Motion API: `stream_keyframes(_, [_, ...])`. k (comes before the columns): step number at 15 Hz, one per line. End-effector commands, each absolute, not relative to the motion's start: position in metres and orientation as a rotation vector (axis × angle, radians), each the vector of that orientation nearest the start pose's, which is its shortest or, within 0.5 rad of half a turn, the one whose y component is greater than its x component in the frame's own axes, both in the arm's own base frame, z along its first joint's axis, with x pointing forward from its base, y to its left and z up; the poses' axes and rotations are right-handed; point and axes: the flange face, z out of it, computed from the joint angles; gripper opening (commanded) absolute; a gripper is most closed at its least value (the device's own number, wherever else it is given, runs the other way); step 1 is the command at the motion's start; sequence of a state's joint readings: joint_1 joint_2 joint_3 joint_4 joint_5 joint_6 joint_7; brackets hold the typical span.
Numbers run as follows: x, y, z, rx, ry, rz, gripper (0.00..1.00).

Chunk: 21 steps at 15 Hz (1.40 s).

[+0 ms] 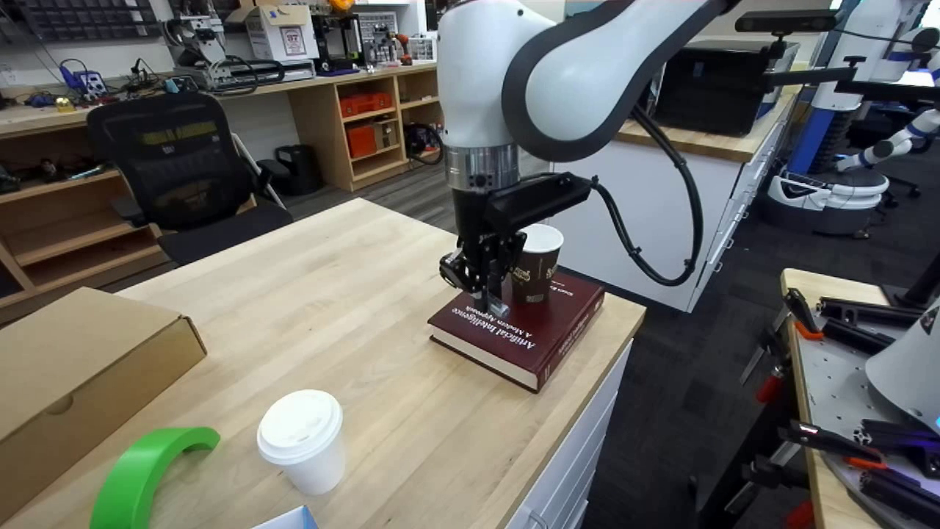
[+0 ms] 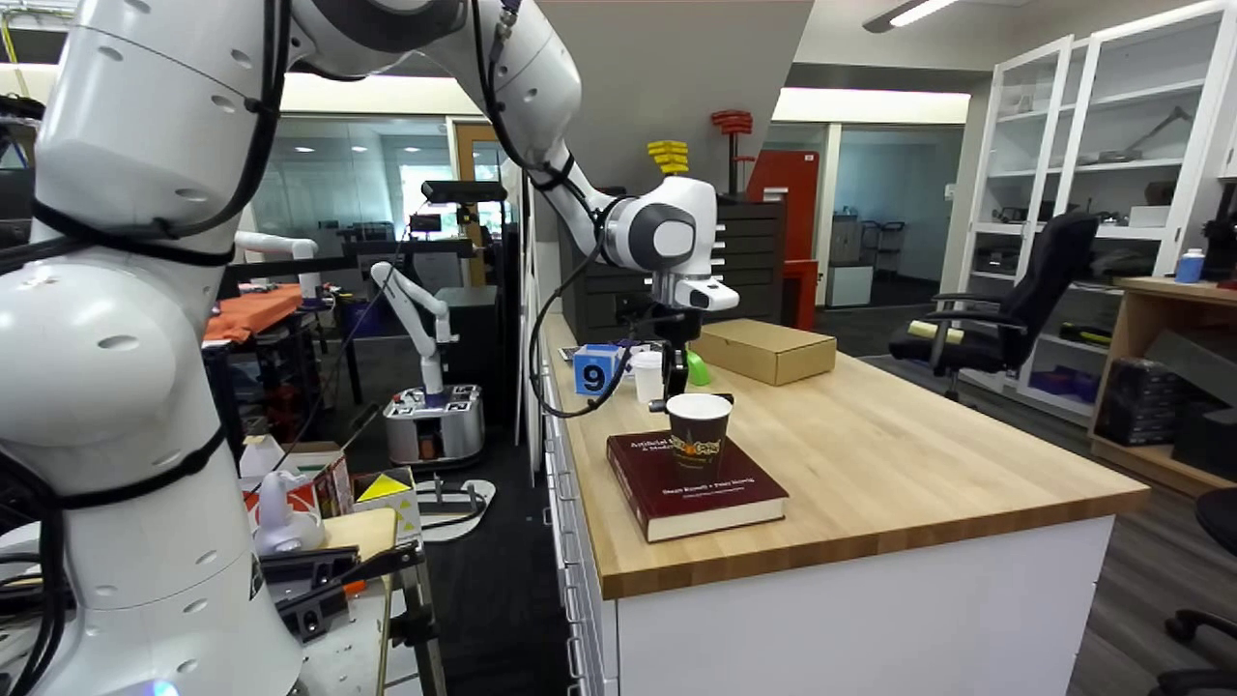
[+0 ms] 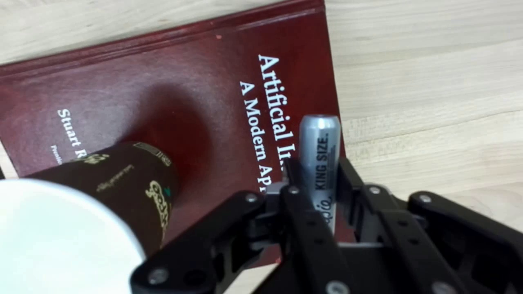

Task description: Put the marker in the cup

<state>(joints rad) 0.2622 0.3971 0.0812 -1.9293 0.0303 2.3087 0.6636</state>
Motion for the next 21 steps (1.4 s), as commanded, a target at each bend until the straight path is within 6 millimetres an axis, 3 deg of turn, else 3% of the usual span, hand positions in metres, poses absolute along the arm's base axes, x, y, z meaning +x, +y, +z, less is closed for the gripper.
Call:
stream_keyframes(1, [0.566,0.197,0.321,-3.040,0.484,-0.010,0.06])
stream_keyframes(8, [0.554,0.194,0.375,-3.073,0.274,0.013,0.06])
stream_keyframes(16, [0.536,0.158,0.439,-3.153,0.176,0.167,0.06])
stream_keyframes(21, [0.531,0.135,0.453,-3.161,0.128,0.310,0.06])
